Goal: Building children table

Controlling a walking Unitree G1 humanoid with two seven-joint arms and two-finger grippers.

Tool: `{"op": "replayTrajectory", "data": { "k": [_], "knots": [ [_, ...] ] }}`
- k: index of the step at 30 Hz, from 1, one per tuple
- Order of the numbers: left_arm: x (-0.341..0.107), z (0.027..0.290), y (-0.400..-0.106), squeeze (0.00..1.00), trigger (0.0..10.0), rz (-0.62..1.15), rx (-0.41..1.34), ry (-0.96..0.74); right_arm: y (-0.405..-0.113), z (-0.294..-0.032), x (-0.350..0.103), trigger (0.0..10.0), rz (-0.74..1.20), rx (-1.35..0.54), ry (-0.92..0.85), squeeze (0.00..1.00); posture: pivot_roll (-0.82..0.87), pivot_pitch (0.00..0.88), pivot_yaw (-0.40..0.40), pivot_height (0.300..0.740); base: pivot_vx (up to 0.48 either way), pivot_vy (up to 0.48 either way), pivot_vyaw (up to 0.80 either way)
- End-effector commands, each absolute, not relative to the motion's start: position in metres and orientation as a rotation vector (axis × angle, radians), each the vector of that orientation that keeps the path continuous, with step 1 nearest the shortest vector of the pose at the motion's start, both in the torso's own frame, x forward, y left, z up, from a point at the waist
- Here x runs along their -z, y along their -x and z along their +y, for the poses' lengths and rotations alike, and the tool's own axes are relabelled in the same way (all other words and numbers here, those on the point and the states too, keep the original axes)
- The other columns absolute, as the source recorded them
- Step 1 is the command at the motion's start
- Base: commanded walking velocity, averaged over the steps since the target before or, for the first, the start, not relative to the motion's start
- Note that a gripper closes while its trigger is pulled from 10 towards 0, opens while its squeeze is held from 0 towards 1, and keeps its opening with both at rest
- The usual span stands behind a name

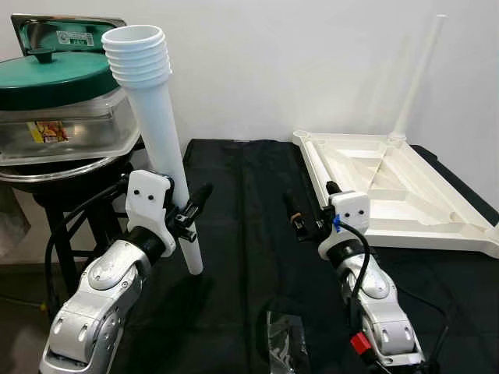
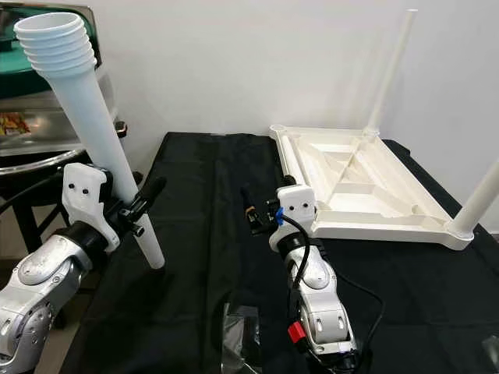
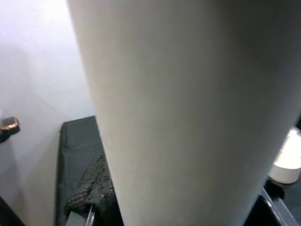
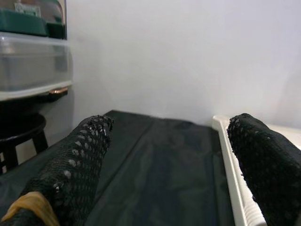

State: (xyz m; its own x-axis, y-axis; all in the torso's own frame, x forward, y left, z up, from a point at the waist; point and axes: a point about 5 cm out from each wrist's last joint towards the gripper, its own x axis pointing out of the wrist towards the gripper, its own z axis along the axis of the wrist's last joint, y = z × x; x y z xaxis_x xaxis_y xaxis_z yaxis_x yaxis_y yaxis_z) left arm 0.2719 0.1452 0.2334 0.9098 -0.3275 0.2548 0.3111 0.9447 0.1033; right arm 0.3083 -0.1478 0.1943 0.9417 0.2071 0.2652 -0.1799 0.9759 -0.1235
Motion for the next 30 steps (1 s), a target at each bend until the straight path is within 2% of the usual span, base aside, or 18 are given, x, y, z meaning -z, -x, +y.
{"op": "replayTrajectory", "data": {
  "k": [1, 7, 30],
  "knots": [
    [-0.228, 0.146, -0.270, 0.00, 10.0, -0.277, 0.315, -0.129, -0.306, -0.146, -0.208, 10.0, -0.343, -0.204, 0.134, 0.00, 0.03, 0.000, -0.017, 0.740, 0.000, 0.000, 0.00],
    [-0.228, 0.146, -0.269, 0.00, 10.0, -0.278, 0.299, -0.103, -0.303, -0.140, -0.215, 10.0, -0.370, -0.236, 0.151, 0.00, 0.03, 0.000, -0.016, 0.740, 0.000, 0.000, 0.00],
    [-0.234, 0.150, -0.272, 0.00, 10.0, -0.319, 0.262, -0.099, -0.300, -0.130, -0.219, 10.0, -0.360, -0.303, 0.160, 0.00, 0.03, 0.000, -0.019, 0.740, 0.000, -0.359, 0.00]
  ]
}}
